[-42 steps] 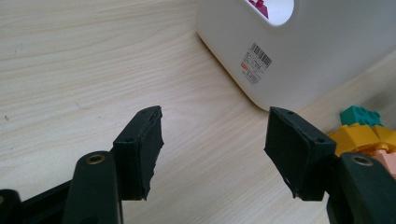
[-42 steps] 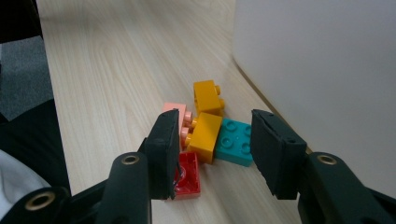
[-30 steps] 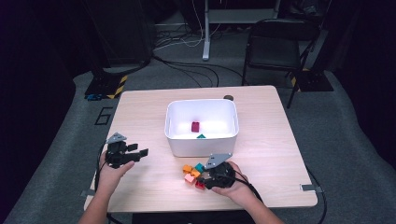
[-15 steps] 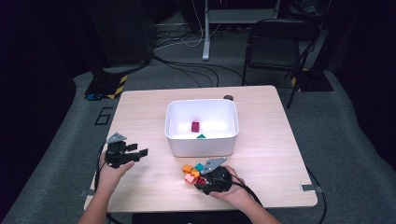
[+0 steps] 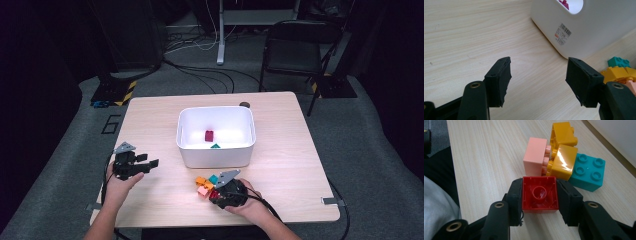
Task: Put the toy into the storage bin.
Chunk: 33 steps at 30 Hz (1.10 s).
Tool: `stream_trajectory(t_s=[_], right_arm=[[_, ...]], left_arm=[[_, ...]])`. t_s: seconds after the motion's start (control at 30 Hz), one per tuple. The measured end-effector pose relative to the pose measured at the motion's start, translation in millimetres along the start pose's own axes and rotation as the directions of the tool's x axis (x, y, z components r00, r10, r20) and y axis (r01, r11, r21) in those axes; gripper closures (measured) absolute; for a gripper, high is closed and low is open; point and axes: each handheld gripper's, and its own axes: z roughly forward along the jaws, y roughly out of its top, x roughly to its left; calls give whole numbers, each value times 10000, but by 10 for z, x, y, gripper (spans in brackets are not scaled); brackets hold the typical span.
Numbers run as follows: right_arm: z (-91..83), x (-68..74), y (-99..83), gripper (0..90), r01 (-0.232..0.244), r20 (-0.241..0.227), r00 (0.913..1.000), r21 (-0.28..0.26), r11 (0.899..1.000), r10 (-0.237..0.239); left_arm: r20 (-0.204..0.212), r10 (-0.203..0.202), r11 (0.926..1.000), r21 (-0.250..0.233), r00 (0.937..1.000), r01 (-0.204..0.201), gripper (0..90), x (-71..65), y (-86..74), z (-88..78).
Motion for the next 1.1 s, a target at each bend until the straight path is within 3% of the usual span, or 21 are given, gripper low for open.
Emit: stream_trajectory(t_s=[0.4,0.8,1.1], right_arm=[[-131,-3,54,584,-123,-122,9999,-263,9996,120],[-390,-13,227,584,-96,-45,9999,-679,9976,93],[-573,-76,375,584,-176,-139,9998,-527,9985,169]], left_arm=[[-7,-4,10000,-10,10000,4,359,0,1,-1],[-28,-10,10000,-24,10000,10,359,-4,1,-4],[-46,-58,10000,-56,10000,57,359,1,0,-12]])
